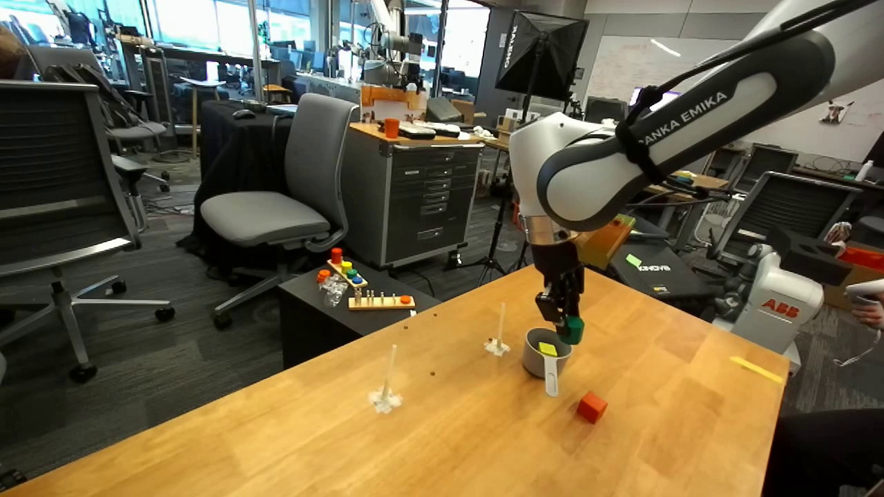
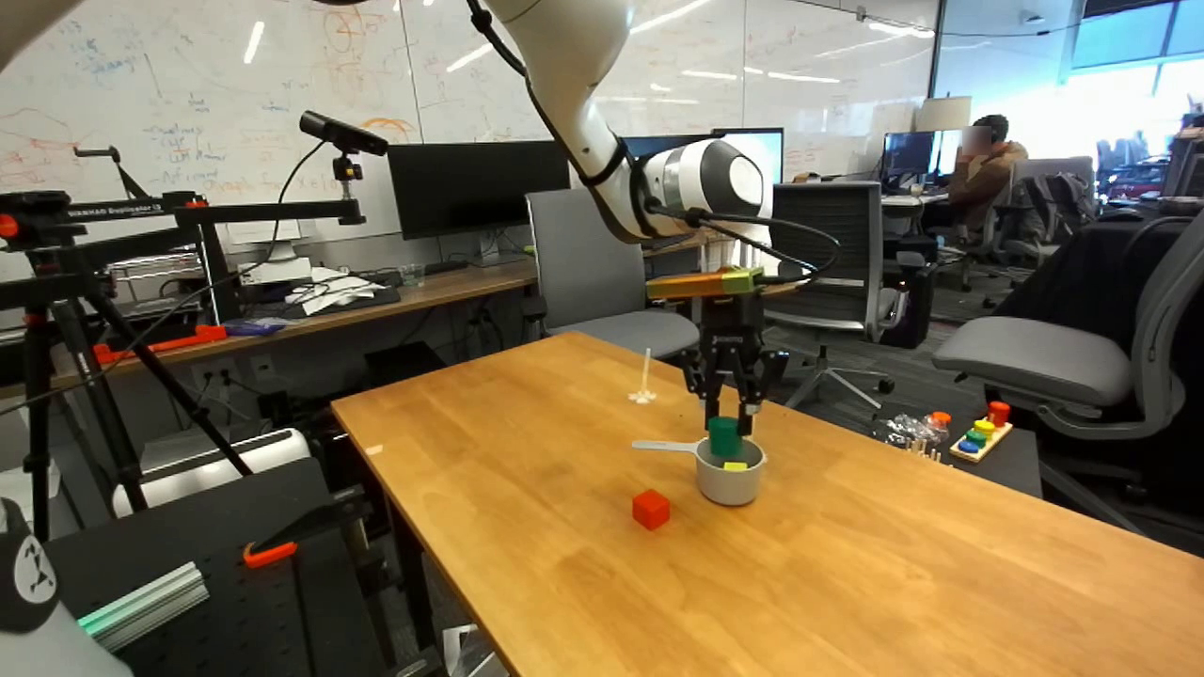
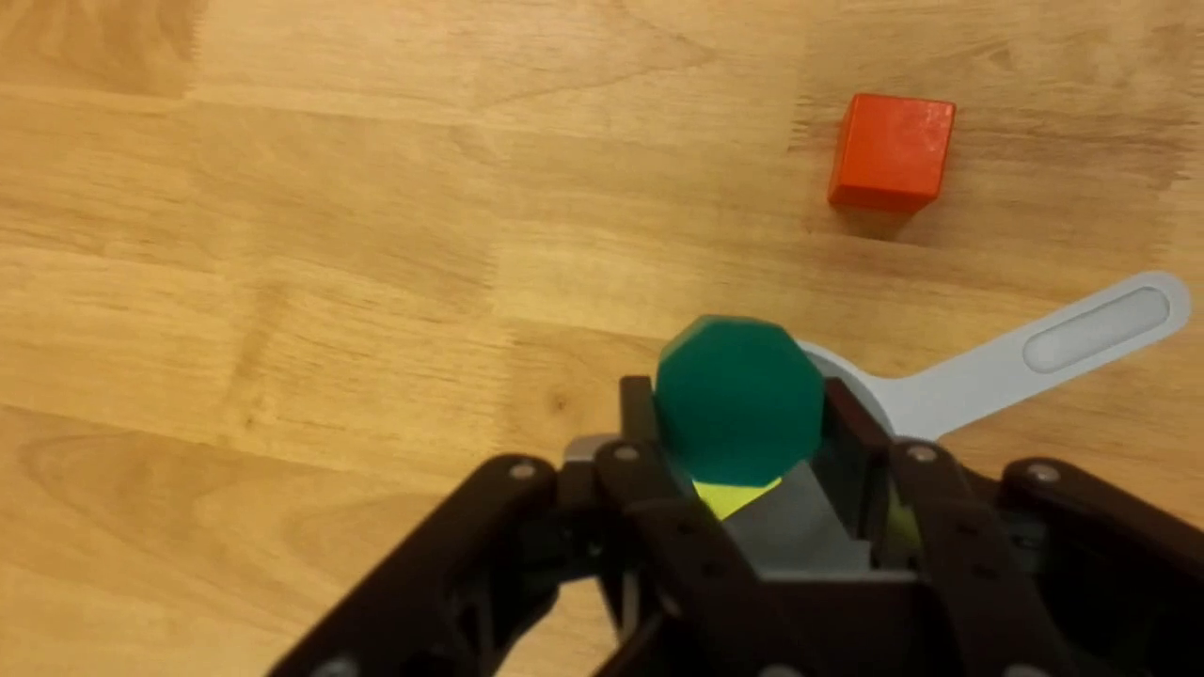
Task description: Put the blocks inside the grey measuring cup
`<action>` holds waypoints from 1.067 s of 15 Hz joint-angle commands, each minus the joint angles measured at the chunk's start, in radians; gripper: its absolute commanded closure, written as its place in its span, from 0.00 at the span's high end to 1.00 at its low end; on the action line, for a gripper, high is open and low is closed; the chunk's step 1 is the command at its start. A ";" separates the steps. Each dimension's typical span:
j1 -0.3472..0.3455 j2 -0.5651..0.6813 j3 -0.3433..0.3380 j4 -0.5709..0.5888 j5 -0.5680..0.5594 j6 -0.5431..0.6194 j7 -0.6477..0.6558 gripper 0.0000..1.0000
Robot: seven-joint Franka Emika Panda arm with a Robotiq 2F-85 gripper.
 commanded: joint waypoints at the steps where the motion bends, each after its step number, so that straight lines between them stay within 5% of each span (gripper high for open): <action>1: 0.005 -0.037 0.013 -0.059 -0.003 0.044 0.012 0.19; 3: 0.007 -0.030 0.017 -0.057 0.001 0.049 0.010 0.19; 4: 0.008 -0.029 0.019 -0.056 0.000 0.047 0.007 0.69; 6: 0.008 -0.026 0.021 -0.052 0.003 0.041 0.007 0.75; 9: 0.007 -0.024 0.020 -0.049 0.003 0.040 0.007 0.99; 16: 0.012 -0.038 0.029 -0.094 0.006 0.040 0.009 1.00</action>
